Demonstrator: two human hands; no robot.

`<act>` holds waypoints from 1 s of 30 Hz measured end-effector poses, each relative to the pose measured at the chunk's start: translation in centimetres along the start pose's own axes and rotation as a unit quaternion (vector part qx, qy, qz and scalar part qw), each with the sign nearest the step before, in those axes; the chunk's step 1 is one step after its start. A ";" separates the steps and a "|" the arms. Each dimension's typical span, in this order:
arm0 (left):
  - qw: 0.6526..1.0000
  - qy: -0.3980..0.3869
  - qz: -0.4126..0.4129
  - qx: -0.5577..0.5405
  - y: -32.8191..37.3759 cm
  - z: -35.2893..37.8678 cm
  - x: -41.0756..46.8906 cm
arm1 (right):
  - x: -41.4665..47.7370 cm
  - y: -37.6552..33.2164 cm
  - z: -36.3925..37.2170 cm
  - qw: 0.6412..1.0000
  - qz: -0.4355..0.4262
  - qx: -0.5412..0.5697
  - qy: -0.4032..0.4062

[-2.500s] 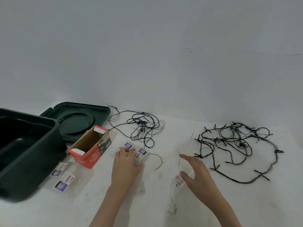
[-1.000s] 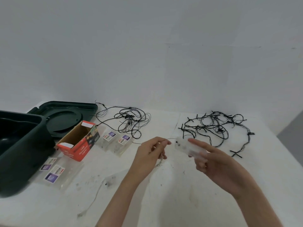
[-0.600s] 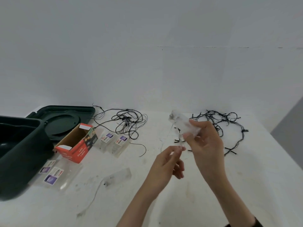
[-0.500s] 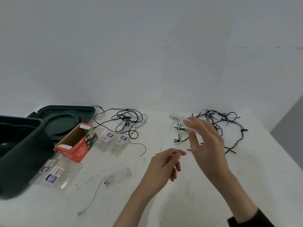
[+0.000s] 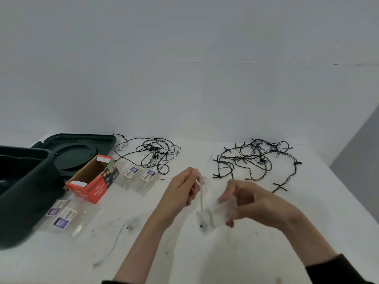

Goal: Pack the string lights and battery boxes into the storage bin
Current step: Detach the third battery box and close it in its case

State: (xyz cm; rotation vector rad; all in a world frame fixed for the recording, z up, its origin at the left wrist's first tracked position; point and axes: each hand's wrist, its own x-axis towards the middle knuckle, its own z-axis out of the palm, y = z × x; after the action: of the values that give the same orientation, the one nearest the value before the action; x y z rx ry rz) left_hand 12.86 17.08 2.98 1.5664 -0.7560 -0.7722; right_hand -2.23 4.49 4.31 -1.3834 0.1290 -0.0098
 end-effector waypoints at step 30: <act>0.993 -0.037 0.008 -0.113 0.5 0.0 -1.8 | 0.6 -0.5 1.3 0.972 -0.078 0.156 0.160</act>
State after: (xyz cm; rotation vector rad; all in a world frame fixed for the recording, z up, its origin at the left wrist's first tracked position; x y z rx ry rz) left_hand 11.85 18.50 3.58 1.3328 -0.7094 -0.8766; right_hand -1.51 5.61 4.98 -1.0655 0.2752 -0.3717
